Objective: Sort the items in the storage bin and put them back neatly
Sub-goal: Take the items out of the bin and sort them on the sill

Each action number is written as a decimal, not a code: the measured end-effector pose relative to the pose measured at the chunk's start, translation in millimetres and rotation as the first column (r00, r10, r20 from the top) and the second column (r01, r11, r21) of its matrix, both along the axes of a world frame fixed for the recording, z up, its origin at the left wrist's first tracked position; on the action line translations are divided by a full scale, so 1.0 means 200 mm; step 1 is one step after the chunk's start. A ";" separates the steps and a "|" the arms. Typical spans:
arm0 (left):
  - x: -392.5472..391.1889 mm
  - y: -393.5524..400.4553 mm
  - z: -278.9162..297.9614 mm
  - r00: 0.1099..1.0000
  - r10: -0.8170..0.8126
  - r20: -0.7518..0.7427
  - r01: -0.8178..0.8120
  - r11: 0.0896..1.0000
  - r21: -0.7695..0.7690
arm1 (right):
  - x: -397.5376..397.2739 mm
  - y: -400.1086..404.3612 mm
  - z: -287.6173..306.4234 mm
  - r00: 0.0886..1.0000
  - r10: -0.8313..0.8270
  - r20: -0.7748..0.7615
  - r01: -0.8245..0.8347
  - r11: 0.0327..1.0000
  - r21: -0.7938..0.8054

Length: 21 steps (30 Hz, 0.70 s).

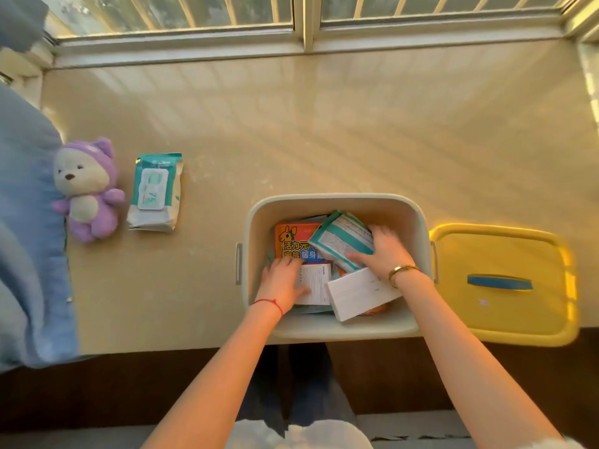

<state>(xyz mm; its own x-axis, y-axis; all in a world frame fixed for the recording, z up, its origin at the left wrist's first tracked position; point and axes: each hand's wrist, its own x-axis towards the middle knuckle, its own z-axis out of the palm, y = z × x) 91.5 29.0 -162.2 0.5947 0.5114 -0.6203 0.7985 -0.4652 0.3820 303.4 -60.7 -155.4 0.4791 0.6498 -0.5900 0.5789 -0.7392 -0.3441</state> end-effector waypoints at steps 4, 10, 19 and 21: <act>-0.01 0.00 -0.02 1.000 -0.015 -0.028 0.017 0.997 0.071 | 0.00 -0.01 -0.02 1.000 -0.018 -0.005 0.018 0.999 0.026; -0.01 0.02 0.04 0.999 0.008 0.053 -0.018 0.981 0.194 | 0.00 0.00 0.01 0.995 -0.094 0.020 0.092 0.991 0.100; -0.09 0.08 0.34 0.813 0.412 0.411 -0.470 0.881 0.047 | -0.07 -0.07 0.19 0.979 -0.200 0.041 0.180 0.939 0.293; -0.13 0.11 0.41 0.751 0.484 0.449 -0.539 0.842 -0.006 | -0.10 -0.07 0.25 0.970 -0.243 0.010 0.224 0.910 0.349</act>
<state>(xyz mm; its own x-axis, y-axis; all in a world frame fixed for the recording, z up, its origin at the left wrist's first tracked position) 66.4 51.8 -80.7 0.4073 0.8661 -0.2897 0.7049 -0.0964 0.7027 283.1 -74.5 -104.4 0.6660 0.6734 -0.3208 0.4282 -0.6974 -0.5747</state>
